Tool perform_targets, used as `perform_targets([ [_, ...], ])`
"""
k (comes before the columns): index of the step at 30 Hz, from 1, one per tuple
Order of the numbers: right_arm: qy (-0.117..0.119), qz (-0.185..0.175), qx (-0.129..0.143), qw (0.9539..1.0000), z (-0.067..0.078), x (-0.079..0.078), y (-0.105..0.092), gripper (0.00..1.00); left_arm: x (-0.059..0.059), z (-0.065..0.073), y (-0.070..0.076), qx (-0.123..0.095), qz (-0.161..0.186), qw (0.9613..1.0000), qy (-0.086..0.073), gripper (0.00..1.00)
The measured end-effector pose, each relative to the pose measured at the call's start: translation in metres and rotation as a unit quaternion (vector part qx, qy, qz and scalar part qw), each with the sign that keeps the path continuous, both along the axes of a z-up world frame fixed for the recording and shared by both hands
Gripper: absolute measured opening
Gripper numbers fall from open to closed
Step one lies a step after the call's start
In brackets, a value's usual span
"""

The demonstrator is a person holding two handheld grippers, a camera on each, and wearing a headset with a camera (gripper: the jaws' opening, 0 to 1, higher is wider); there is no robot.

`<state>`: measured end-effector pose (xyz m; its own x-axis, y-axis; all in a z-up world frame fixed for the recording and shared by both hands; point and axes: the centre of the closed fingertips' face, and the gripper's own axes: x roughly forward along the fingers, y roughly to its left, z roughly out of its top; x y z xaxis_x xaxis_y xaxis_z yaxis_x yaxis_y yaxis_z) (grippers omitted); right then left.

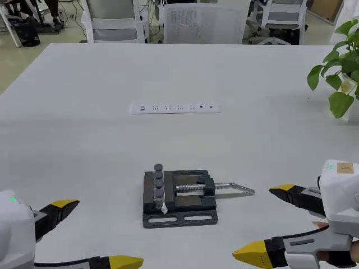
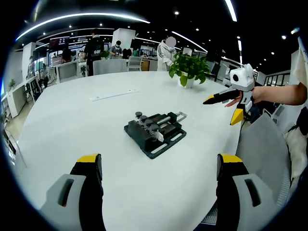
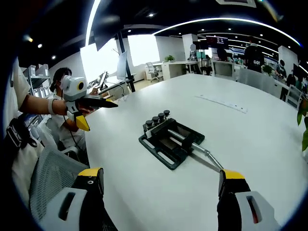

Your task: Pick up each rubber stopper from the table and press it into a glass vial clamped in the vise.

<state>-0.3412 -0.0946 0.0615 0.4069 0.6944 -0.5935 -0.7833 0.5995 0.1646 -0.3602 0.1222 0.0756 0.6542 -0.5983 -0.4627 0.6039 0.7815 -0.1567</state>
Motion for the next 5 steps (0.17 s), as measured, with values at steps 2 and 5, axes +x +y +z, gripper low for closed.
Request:
perform_targets([
  [2,0.001,-0.001,0.001,1.0000,-0.0010,-0.0019,-0.0001,0.99,-0.0005,-0.0006,0.0003,-0.005,0.004,1.0000,0.002,0.99],
  [5,0.004,-0.002,0.000,1.0000,-0.0030,-0.0040,-0.0002,0.99,-0.0013,0.0002,-0.0002,-0.004,0.008,1.0000,0.002,0.99],
])
